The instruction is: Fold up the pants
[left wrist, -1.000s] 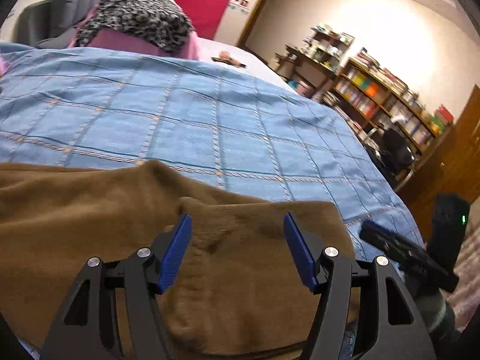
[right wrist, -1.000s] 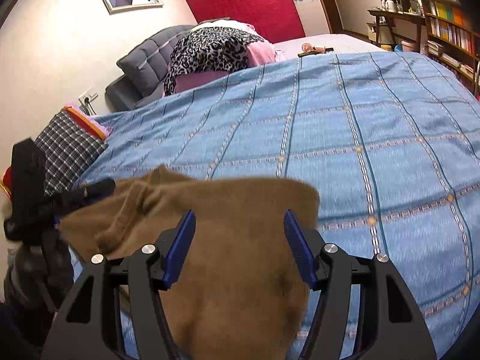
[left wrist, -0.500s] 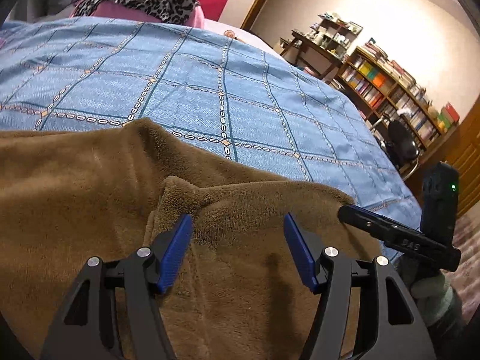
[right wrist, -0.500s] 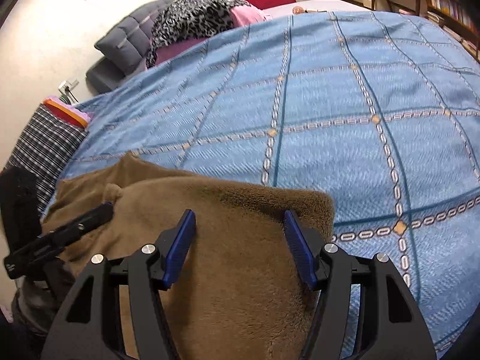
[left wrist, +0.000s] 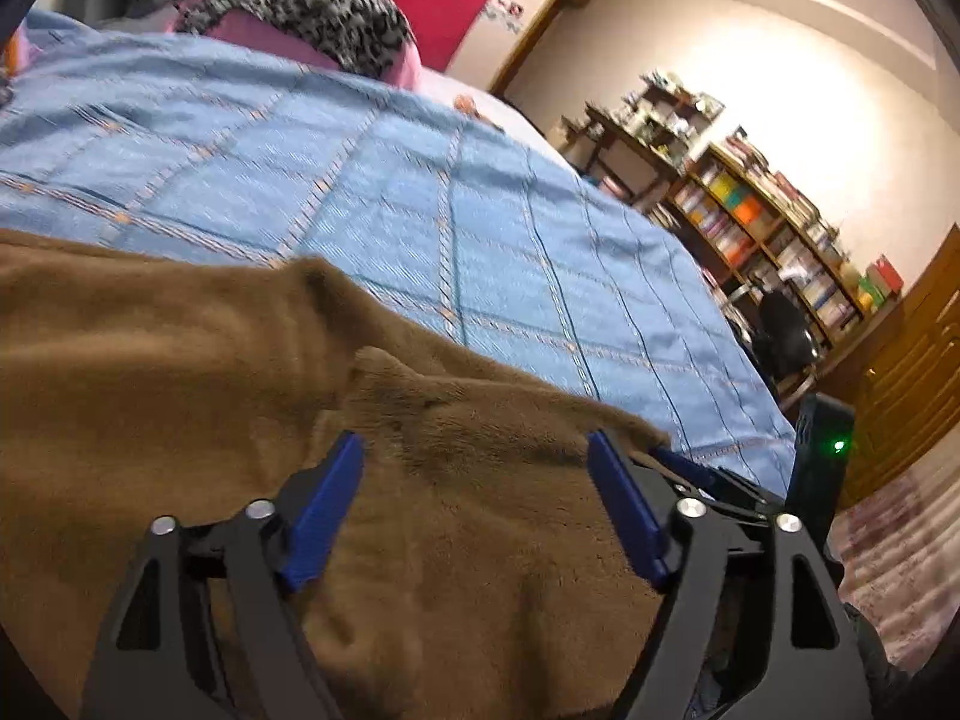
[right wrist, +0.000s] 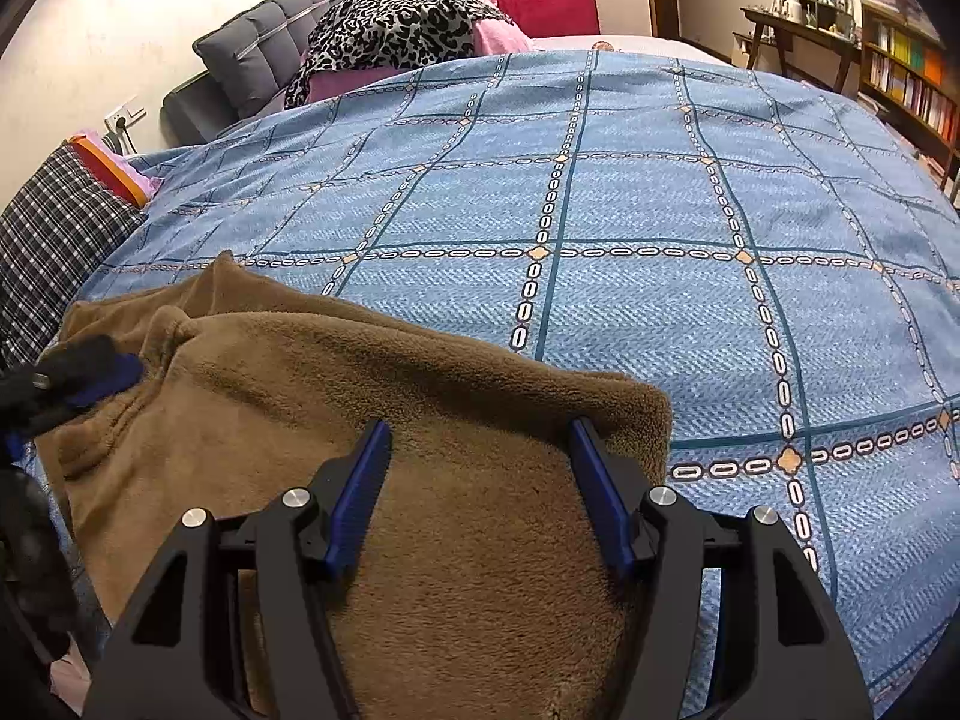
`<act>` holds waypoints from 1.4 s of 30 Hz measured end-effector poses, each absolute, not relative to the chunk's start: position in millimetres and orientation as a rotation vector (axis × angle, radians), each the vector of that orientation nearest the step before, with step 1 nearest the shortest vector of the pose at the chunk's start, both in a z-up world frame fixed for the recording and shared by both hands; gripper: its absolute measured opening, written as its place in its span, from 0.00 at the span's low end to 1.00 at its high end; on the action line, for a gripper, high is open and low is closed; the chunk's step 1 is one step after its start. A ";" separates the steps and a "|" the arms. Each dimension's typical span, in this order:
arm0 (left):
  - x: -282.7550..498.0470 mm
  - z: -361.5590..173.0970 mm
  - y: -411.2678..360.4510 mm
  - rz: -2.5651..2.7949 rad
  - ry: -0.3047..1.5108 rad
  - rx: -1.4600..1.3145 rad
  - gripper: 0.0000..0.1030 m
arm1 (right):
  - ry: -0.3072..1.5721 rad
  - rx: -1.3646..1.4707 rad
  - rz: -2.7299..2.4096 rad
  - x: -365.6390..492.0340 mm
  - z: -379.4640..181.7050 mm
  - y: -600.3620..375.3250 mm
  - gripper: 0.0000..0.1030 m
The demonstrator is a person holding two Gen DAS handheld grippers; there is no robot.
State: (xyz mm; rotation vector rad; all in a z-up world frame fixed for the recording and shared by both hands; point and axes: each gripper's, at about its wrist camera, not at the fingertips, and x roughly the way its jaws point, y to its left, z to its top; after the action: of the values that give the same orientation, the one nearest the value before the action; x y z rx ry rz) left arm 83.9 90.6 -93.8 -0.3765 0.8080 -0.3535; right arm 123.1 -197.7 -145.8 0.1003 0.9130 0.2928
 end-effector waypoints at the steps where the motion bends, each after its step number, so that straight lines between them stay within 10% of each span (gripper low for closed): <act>1: 80.6 -88.7 96.7 -0.337 0.791 -0.378 0.81 | 0.911 0.095 0.291 122.8 -144.5 -197.5 0.61; 42: -15.8 -115.9 416.1 0.314 0.596 -0.844 0.82 | 0.777 0.017 0.251 93.5 -93.9 -139.2 0.62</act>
State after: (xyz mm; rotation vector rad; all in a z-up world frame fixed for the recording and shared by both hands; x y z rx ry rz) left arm -15.8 416.1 -115.9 -0.8440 0.5961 0.3144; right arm 93.5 -139.2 -93.9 0.0172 0.7770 0.2509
